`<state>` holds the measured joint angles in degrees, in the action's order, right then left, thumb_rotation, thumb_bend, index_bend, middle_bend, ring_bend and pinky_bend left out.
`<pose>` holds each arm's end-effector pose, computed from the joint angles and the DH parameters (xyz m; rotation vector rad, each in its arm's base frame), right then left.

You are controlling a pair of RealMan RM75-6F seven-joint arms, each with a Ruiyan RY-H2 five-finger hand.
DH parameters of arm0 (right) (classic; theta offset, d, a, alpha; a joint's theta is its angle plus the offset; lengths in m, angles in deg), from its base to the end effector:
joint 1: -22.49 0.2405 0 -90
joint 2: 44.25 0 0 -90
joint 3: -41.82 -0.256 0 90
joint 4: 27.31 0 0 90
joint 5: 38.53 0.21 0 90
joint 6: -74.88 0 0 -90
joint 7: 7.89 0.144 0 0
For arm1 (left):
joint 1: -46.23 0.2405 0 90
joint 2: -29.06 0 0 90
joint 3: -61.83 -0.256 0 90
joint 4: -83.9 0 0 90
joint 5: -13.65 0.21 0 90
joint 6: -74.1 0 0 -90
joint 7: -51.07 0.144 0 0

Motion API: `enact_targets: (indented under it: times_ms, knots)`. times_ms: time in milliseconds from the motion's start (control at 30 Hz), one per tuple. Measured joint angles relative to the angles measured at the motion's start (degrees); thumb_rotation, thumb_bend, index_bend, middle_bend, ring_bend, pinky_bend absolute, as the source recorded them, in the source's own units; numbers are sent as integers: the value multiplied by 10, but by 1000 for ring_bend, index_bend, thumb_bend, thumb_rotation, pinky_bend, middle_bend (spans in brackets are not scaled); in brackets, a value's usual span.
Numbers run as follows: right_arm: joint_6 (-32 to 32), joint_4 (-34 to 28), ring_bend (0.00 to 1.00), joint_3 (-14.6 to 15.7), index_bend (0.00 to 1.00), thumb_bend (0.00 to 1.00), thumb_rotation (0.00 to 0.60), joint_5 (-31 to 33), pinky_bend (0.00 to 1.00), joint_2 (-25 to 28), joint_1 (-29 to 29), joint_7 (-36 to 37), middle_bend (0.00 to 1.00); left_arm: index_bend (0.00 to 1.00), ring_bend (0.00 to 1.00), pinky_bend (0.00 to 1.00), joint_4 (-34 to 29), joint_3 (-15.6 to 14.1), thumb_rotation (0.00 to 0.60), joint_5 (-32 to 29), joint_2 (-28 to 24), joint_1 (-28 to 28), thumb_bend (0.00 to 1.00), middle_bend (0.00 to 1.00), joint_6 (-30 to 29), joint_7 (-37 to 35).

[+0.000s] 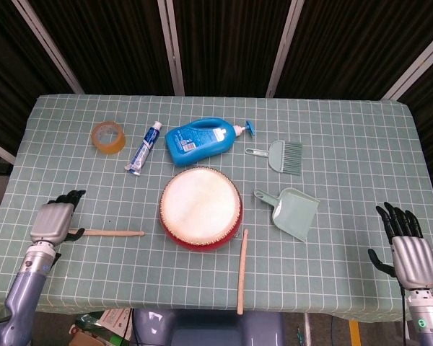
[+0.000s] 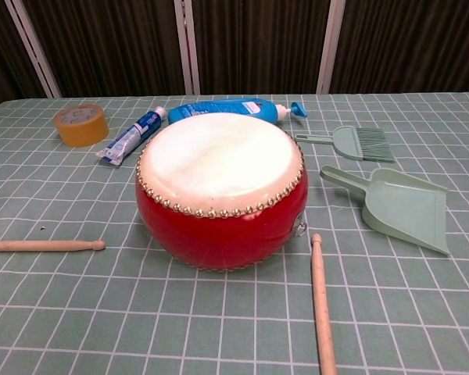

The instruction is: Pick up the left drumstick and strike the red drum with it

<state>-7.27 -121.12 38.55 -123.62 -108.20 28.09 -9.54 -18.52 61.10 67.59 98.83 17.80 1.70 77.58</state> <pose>-0.3078 -0.1859 0.1526 1.4088 -0.9306 0.8802 -0.2611 0.2637 0.0875 -1.5440 -1.0079 -0.5790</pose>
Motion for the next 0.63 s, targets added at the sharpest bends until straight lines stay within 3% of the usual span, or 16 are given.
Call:
enact_targets:
  times_ms: [133, 267, 433, 633]
  knots:
    - [-2, 1, 0, 0, 0, 354, 600, -2, 0, 0, 0, -2, 0, 0, 12, 169, -11, -27, 600, 119, -33, 59, 35, 0, -76, -70]
    - [-6, 3, 0, 2, 0, 354, 600, -10, 0, -1, -1, -3, 0, 0, 0, 122, -4, -61, 600, 203, -59, 122, 14, 0, -143, -124]
    - [-10, 8, 0, 3, 0, 353, 600, -22, 0, -4, 1, -3, 0, 0, 0, 119, 9, -86, 600, 242, -82, 175, 14, 0, -187, -162]
    - [-8, 10, 0, 7, 0, 353, 600, -28, 0, -7, 4, -4, 0, 0, 0, 115, 32, -73, 600, 262, -81, 202, 14, 0, -224, -206]
